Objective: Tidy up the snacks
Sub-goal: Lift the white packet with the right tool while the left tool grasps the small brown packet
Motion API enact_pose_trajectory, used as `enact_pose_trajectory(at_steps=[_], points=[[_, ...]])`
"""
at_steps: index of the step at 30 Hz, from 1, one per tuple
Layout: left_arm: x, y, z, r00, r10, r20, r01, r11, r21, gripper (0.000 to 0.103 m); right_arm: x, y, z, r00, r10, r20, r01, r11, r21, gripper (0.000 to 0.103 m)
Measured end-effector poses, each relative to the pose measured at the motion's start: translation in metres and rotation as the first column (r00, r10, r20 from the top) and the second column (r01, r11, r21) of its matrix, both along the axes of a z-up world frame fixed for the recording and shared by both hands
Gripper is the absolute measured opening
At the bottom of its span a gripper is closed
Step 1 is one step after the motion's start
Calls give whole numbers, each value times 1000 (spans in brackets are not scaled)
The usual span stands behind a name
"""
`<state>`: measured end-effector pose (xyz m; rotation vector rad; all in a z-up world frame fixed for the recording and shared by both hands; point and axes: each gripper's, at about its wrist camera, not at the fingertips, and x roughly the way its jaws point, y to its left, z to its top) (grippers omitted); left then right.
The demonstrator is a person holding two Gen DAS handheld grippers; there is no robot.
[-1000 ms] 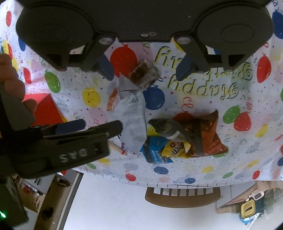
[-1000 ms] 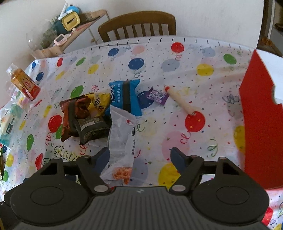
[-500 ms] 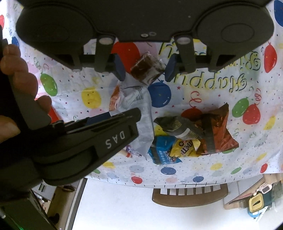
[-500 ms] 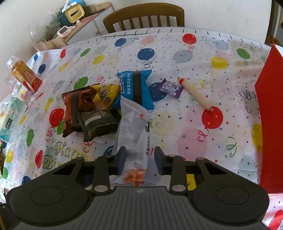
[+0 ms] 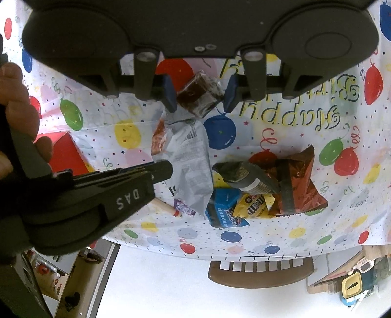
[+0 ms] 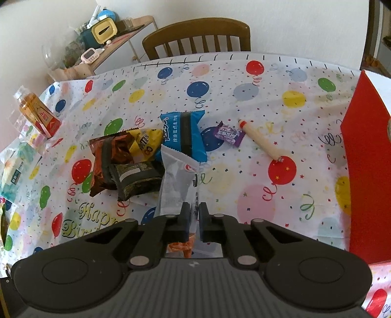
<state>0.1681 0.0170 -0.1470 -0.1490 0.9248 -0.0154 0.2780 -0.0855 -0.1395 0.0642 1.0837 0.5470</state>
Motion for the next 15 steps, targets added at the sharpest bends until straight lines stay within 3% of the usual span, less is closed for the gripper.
enact_pose_trajectory(at_steps=[7,9,10,11,12,13,15], points=[[-5,0,3,1000,4,0,-4,1000,-6,40,4,-6,-2,998,-29,-52,32,998,49,12],[-7,2,4,1000,5,-3,-5,1000,-8,40,5,-5,-4,997,-37,-66,40,998,48,23],[-8,2,3,1000,6,-5,-6,1000,-9,40,5,-3,-6,997,-37,-71,40,998,44,39],[-9,3,3,1000,8,-7,-8,1000,-11,40,5,-2,-6,997,-40,-69,43,998,42,62],[-10,4,3,1000,9,-8,-10,1000,-13,40,4,-1,-6,997,-51,-58,53,998,40,72],[-11,4,3,1000,11,-9,-11,1000,-15,40,3,0,-6,997,-56,-47,58,998,38,78],[-12,6,3,1000,14,-10,-14,1000,-16,40,4,6,-7,998,-43,-45,44,999,28,78]])
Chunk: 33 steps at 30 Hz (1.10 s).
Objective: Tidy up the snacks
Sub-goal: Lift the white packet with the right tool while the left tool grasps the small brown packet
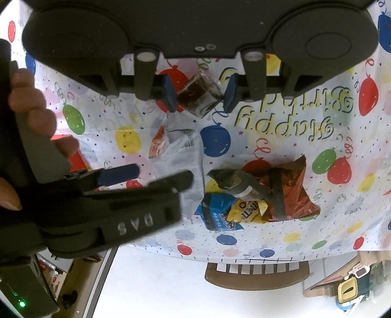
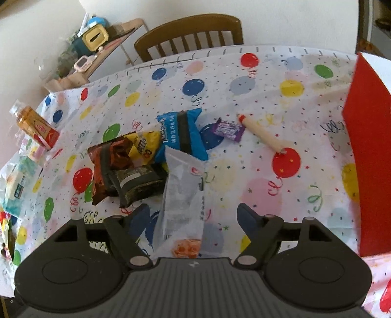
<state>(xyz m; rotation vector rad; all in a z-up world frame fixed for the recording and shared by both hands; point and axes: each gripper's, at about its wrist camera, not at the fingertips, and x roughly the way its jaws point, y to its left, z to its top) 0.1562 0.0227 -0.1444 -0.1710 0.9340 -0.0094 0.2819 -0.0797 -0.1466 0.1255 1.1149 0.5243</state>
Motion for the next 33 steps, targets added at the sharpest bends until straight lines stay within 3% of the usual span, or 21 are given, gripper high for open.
enact_pose_trajectory(at_steps=[9,16,20,33], points=[[-1,5,-2,1000,16,-9,-16,1000,-8,40,5,27,-14,999,39,-25,-40,997,-60,77],[-1,7,-4,1000,22,-15,-22,1000,-10,40,3,34,-20,998,49,-30,-50,996,-70,38],[-1,7,-3,1000,19,-11,-19,1000,-10,40,1,31,-15,999,51,-6,-51,996,-70,26],[-4,6,5,1000,24,-5,-25,999,-35,40,-10,-19,13,999,-15,29,16,999,-38,24]])
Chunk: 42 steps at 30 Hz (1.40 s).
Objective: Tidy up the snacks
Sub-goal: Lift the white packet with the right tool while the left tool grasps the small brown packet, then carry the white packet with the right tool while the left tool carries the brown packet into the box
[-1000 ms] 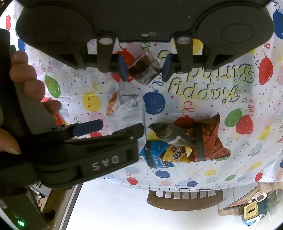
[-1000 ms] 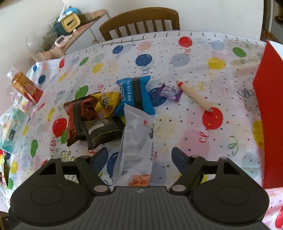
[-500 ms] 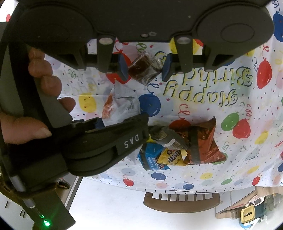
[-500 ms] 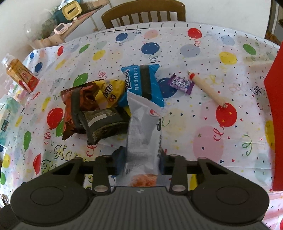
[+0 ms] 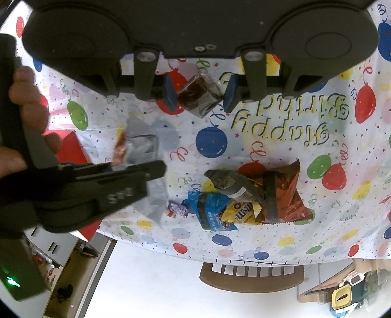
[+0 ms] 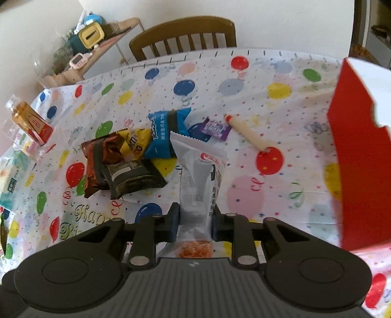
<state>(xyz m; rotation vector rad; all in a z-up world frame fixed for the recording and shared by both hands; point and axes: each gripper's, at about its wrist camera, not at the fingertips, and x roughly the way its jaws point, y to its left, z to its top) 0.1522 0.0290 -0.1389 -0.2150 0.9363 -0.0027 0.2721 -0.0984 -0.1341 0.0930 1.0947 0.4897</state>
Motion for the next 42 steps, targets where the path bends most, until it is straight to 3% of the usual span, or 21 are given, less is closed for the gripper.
enact_pose_trajectory(at_steps=[12,25,32,42], points=[[1,-30,35,998,-40,50,40,999,-7,40,-21,-70,54,998,-27,63,25,999,39,24],[25,-104,97,975,-145,168,144,989,17,40,-23,-157,95,986,-103,132,93,993,79,24],[43,-148,116,962,-186,200,184,983,30,40,-11,-212,100,976,-156,151,144,986,86,24],[81,-211,122,955,-220,199,213,975,58,40,17,-283,90,964,-212,161,202,976,76,24]])
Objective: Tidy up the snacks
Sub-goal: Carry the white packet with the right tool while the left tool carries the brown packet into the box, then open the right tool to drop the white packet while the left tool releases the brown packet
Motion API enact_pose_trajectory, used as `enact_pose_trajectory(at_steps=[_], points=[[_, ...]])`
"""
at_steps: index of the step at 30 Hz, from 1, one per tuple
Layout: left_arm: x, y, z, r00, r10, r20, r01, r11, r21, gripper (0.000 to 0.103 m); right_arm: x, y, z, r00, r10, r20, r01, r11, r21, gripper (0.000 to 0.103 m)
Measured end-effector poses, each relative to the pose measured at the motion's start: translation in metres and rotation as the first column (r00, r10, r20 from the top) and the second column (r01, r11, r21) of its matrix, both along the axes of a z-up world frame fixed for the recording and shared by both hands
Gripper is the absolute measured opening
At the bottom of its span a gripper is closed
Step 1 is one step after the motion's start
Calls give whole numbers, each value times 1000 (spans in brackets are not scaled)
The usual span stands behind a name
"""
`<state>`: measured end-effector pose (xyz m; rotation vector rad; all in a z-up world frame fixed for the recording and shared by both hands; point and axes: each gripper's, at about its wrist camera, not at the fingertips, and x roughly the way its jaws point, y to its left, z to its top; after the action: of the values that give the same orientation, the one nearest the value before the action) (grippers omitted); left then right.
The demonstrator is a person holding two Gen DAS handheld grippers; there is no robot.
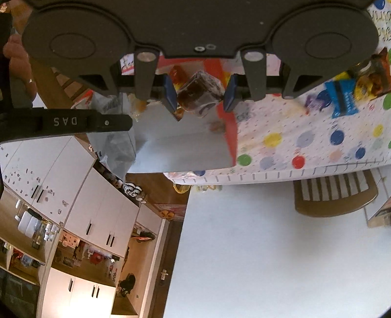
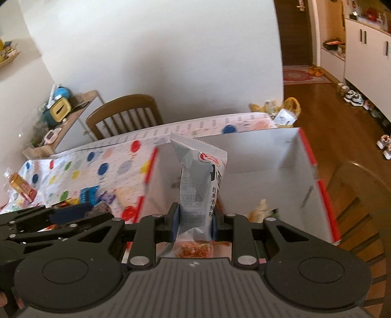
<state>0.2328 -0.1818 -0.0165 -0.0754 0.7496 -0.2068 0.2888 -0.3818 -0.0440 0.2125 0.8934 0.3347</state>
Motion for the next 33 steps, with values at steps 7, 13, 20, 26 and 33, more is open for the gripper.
enact_pose_trajectory(at_steps=[7,13,20,26,33], points=[[40,-35,-8,1000,5,-31,-4,1000,31,40,28,-32,-20,999,-26,-28,26,1000,-7,24],[79,-55,-23,997,23,-69,-18,996,83,40,48,-45,-47,996,-25,-84,23,999,-31,24],[113,-67,-51,990,46,-136,-29,992,123,40,59,-42,-74,991,15,-133,-23,998,-57,24],[127,-74,-67,982,61,-180,-36,990,138,40,58,-37,-87,987,57,-152,-66,996,-59,24],[138,-73,-88,964,89,-252,-50,986,160,40,58,-31,-91,984,69,-161,-79,995,-54,24]])
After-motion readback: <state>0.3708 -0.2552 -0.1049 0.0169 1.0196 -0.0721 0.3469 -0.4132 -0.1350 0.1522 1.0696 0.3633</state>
